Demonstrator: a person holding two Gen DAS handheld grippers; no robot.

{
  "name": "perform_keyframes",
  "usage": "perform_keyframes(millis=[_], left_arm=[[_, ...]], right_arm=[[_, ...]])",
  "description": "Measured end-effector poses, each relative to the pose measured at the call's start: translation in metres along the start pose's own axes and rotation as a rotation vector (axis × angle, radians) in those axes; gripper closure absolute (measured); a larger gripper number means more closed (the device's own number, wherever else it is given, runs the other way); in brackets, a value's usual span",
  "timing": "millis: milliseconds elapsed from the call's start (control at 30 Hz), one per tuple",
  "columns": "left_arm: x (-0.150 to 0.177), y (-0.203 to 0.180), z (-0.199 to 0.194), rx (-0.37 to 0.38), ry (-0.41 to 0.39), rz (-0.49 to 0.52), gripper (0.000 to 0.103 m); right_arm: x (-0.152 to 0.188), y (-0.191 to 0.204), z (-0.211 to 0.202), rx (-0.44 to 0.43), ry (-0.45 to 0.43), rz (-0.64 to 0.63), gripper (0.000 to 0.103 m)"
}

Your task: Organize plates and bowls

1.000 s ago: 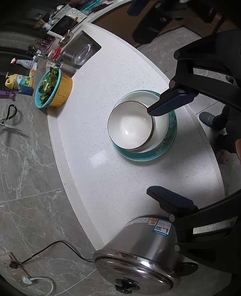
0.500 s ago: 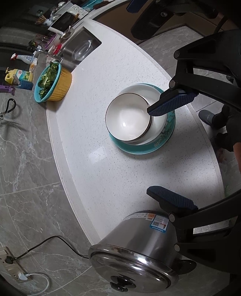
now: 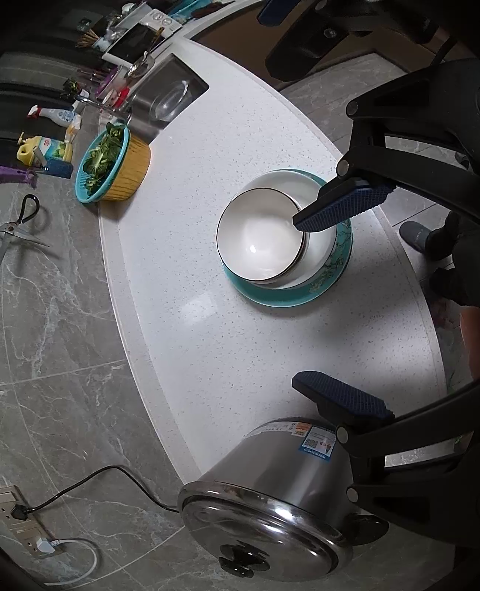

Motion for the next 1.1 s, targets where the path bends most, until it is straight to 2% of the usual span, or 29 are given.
perform_keyframes(millis=[367,467,833,867,1000,1100], left_arm=[[0.000,0.000,-0.003,-0.008,-0.007,0.005,0.025],[-0.001,-0.001,-0.003,-0.010,-0.010,0.007,0.018],[-0.002,0.003,-0.003,0.006,-0.018,0.019,0.018],[-0.002,0.004,-0.003,0.003,-0.018,0.020,0.017],[-0.003,0.008,-0.004,0.015,-0.028,0.006,0.003],[-0.003,0.010,-0.006,0.023,-0.036,-0.003,0.001]], right_arm=[[0.000,-0.003,-0.004,0.002,-0.009,-0.002,0.000],[0.000,-0.003,-0.005,0.002,-0.010,-0.001,0.000],[0.001,-0.005,-0.007,0.002,-0.012,-0.001,0.000],[0.001,-0.005,-0.007,0.003,-0.013,-0.001,0.000],[0.001,-0.005,-0.007,0.001,-0.012,-0.001,0.000],[0.001,-0.005,-0.007,0.001,-0.011,-0.001,0.000]])
Point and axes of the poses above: each gripper's, at about its wrist camera, not at the fingertips, and z roughly the way its jaws point, y to its left, x to its underside, the point moved 6 cm from there along z, roughly the way its jaws point, and after that the axes turned 14 degrees about z, right-handed, at the moved point
